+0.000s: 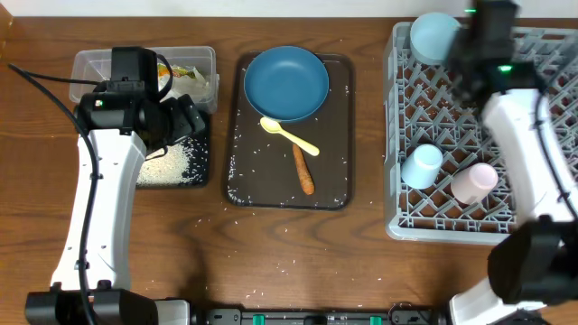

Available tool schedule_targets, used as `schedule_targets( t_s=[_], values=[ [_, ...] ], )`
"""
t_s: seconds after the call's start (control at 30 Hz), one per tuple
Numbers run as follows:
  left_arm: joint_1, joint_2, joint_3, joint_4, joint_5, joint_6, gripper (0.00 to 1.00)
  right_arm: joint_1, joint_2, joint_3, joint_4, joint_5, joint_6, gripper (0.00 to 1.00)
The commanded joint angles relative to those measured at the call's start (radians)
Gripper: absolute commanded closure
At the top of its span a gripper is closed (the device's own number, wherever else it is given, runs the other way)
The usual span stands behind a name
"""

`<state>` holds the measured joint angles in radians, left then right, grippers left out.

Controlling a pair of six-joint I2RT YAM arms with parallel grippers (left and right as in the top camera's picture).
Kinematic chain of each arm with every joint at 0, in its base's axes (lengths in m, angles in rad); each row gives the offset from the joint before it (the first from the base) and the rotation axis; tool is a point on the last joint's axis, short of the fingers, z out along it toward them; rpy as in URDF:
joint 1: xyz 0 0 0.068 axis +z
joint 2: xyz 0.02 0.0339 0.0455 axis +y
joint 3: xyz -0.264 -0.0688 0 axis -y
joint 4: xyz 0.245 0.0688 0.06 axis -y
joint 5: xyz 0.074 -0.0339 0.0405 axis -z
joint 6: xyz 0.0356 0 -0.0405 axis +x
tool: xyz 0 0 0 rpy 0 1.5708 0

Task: Sort waste into correct bins and load items into the dishwasher rack
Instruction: 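Set the light-blue bowl upright at the back of the rack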

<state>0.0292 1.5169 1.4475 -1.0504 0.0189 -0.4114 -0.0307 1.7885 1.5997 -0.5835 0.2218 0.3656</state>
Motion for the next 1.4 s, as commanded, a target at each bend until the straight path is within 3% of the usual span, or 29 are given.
schedule_targets(
  t_s=[0.0, 0.1, 0.6, 1.03, 1.37],
  values=[
    [0.004, 0.005, 0.0, -0.004, -0.012, 0.002, 0.01, -0.078, 0.062, -0.01, -0.006, -0.363, 0.15, 0.47],
    [0.004, 0.005, 0.0, -0.004, -0.012, 0.002, 0.01, -0.113, 0.097, -0.01, -0.003, -0.439, 0.173, 0.47],
    [0.004, 0.005, 0.0, -0.004, -0.012, 0.002, 0.01, -0.104, 0.21, -0.01, 0.16, -0.436, 0.184, 0.49],
    [0.004, 0.005, 0.0, -0.004, -0.012, 0.002, 0.01, -0.1, 0.269, -0.01, 0.259, -0.412, 0.175, 0.78],
    [0.004, 0.005, 0.0, -0.003, -0.012, 0.002, 0.01, -0.101, 0.275, -0.01, 0.288, -0.379, 0.149, 0.87]
  ],
)
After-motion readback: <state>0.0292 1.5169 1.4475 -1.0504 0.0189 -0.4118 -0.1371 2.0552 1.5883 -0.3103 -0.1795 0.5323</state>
